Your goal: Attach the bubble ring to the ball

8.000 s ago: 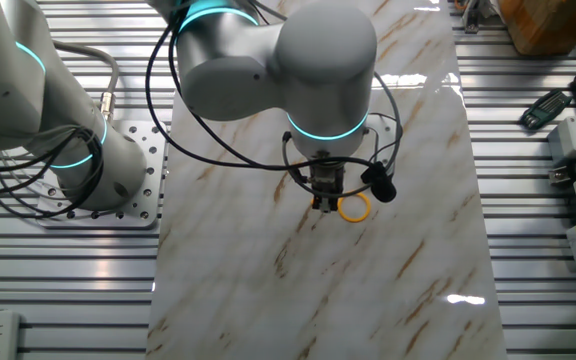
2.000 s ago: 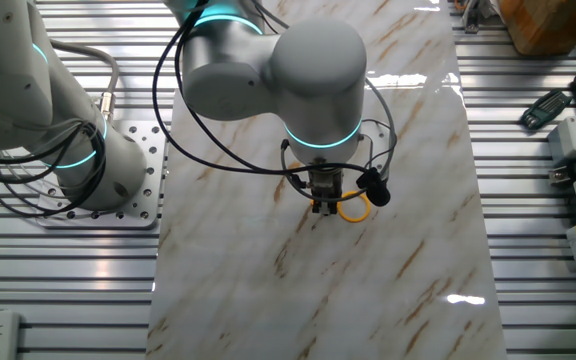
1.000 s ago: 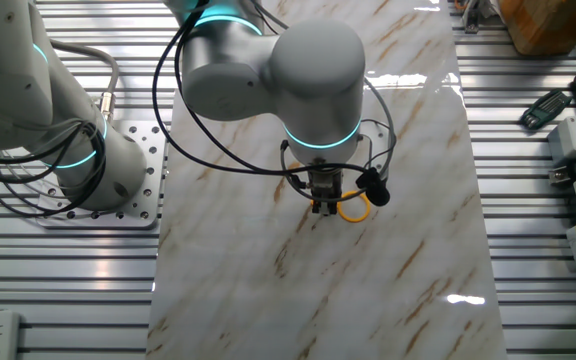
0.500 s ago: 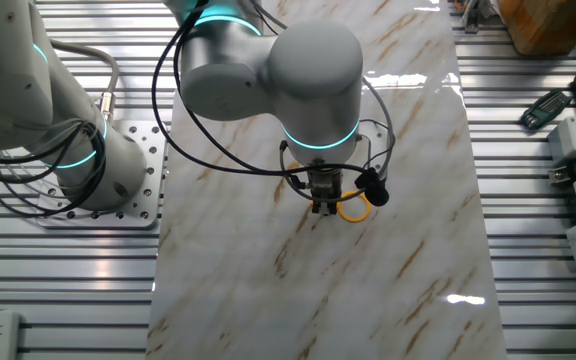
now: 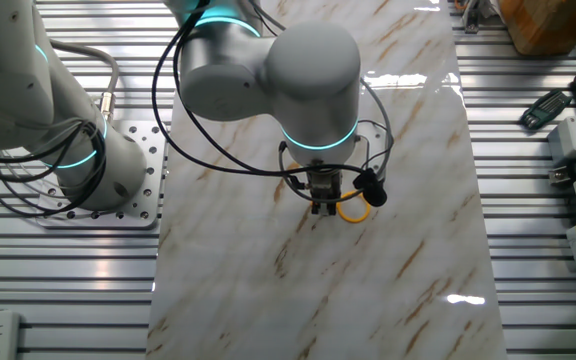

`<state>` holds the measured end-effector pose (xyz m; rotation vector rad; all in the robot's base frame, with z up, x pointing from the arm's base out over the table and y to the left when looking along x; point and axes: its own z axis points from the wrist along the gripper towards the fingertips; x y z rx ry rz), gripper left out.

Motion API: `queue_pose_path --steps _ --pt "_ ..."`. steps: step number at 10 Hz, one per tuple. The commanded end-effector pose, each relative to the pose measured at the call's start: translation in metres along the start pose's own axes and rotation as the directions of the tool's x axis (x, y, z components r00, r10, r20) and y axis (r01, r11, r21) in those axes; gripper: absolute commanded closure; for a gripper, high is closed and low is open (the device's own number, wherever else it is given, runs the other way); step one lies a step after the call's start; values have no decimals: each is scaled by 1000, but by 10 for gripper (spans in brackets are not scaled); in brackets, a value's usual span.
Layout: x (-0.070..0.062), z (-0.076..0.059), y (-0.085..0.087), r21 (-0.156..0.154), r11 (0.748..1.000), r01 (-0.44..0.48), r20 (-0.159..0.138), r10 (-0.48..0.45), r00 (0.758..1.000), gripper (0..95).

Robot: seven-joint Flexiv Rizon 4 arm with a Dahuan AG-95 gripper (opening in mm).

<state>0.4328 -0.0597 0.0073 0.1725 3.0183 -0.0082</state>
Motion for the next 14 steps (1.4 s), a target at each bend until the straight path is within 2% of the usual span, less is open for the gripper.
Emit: queue_pose_path --steps 1,4,9,14 --pt "0 0 0 -2 1000 -1 2 1 1000 950" --pt "0 -1 0 -1 1000 3 2 -3 1000 950" --pt "-2 -11 -2 2 1000 18 -3 -18 1000 950" --pt "-5 -29 -4 -3 999 48 -12 -48 999 950"
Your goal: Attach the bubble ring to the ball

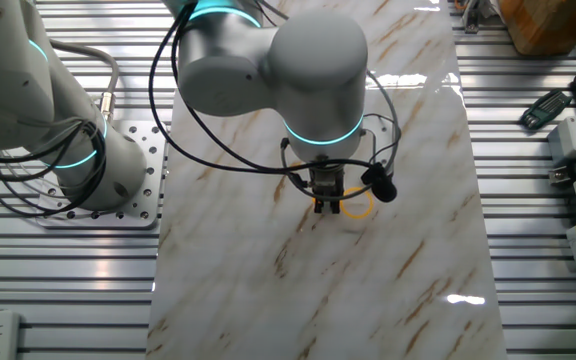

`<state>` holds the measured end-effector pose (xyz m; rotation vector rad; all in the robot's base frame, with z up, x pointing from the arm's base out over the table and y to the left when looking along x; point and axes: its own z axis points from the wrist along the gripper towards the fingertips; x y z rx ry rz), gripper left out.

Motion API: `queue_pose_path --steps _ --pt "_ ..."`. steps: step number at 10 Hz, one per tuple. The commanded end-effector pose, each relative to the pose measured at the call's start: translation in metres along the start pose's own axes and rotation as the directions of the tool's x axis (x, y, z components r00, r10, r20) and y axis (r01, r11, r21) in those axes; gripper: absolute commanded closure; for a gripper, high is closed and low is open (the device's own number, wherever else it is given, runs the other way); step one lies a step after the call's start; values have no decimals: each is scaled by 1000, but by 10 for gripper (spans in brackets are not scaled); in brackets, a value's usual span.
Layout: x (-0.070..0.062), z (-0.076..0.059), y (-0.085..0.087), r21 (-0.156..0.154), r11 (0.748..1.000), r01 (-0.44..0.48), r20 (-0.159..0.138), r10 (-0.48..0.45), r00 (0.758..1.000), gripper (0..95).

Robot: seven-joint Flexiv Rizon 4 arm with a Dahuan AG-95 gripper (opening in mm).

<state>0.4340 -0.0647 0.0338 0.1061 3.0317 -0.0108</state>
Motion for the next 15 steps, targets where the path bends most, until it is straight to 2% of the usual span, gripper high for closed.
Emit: queue_pose_path --steps 1,5,11,15 --pt "0 -5 1 -6 1000 9 -1 -9 1000 950" --pt "-3 -8 6 -11 1000 20 -1 -20 1000 950" --pt "-14 -20 13 -21 999 26 -4 -26 1000 950" --pt "-20 -17 24 -22 1000 21 -6 -21 1000 950"
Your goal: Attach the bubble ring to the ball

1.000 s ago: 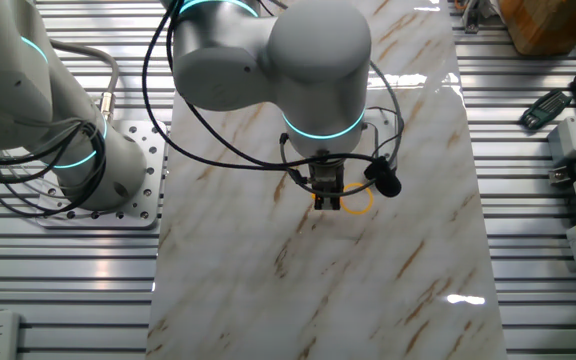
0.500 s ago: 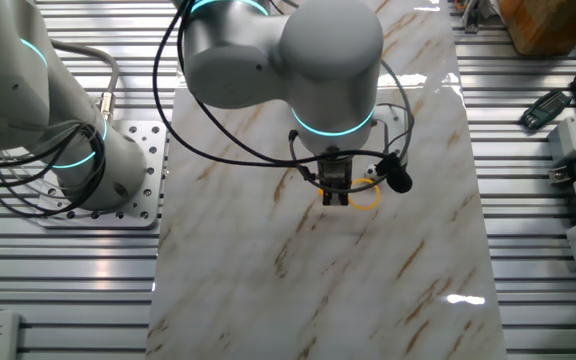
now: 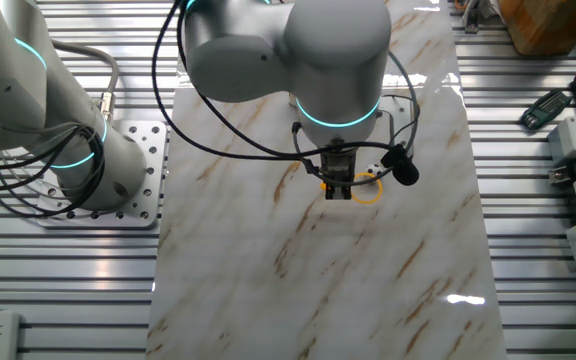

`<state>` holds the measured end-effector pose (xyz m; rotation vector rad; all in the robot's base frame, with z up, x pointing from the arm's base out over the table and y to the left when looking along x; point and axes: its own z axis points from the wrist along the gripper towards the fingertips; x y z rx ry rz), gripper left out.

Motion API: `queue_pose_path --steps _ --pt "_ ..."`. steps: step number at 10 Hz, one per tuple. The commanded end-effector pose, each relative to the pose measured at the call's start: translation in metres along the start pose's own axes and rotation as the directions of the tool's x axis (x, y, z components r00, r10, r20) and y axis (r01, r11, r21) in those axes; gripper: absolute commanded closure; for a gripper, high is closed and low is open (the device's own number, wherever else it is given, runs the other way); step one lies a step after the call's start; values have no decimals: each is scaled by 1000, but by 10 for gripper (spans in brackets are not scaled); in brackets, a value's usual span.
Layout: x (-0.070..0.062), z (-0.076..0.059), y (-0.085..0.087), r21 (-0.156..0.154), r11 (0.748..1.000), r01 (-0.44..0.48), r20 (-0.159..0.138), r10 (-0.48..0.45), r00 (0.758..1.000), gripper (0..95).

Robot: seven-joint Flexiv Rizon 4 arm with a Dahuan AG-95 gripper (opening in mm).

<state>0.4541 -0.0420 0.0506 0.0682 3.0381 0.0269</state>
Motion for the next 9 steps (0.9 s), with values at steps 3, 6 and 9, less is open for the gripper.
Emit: queue_pose_path --steps 3,6,9 --pt "-3 -2 6 8 1000 -5 -1 5 1000 950" --pt "-6 0 13 8 1000 -8 -1 8 1000 950" --pt "-8 2 21 10 1000 -10 -1 10 1000 950"
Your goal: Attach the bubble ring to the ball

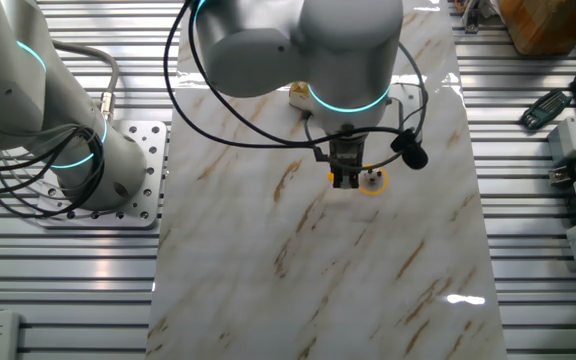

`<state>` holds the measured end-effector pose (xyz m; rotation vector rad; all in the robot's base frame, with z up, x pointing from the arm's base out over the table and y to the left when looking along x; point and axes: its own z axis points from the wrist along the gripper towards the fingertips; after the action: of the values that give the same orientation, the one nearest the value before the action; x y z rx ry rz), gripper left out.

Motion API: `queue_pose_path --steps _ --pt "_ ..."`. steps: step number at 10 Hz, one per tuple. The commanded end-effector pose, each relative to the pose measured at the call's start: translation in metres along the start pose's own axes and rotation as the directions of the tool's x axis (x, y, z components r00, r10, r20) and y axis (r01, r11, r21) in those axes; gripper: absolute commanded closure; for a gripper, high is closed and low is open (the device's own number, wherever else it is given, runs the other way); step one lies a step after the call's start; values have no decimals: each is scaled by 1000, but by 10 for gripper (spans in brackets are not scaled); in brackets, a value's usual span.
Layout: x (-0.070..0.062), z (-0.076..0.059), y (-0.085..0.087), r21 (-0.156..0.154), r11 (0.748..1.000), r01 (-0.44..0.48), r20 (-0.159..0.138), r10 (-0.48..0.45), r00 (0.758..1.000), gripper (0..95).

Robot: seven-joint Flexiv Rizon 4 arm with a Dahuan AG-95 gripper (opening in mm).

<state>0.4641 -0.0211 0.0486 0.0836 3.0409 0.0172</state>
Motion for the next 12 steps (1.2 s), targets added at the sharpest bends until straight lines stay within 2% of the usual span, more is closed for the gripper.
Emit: queue_pose_path --steps 1,8,12 --pt "0 -1 1 5 1000 1 2 -1 1000 950" --pt "-7 2 15 8 1000 -8 -5 8 1000 950" --pt "-8 3 16 7 1000 -8 -10 8 1000 950"
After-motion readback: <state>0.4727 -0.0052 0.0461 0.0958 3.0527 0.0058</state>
